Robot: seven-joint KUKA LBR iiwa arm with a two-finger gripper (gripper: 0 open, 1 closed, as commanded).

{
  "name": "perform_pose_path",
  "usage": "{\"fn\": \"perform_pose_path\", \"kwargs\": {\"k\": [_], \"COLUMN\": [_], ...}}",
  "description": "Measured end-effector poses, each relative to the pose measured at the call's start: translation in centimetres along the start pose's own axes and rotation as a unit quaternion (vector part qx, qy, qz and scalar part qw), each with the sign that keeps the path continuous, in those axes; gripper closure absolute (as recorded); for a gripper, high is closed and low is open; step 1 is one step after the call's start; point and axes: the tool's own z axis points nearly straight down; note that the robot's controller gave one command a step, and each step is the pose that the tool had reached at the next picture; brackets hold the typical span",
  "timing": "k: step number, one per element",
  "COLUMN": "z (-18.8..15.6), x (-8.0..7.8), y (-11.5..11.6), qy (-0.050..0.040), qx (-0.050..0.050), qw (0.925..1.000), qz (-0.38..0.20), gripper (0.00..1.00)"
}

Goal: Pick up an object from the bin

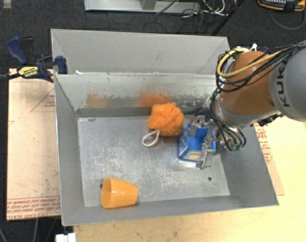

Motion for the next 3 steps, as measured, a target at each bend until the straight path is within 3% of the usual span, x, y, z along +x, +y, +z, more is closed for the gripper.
{"fn": "perform_pose_path", "kwargs": {"k": [1, 2, 3], "z": [6.4, 9.0, 8.4], "x": [-3.7, -4.5, -5.1], "y": [-3.8, -5.7, -3.2], "qy": [-0.0021, 0.0020, -0.0020], "qx": [0.000, -0.002, 0.000], "qw": [0.9998, 0.9994, 0.9985], "qz": [0.021, -0.035, 0.055], "gripper": [0.00, 0.00, 0.00]}}
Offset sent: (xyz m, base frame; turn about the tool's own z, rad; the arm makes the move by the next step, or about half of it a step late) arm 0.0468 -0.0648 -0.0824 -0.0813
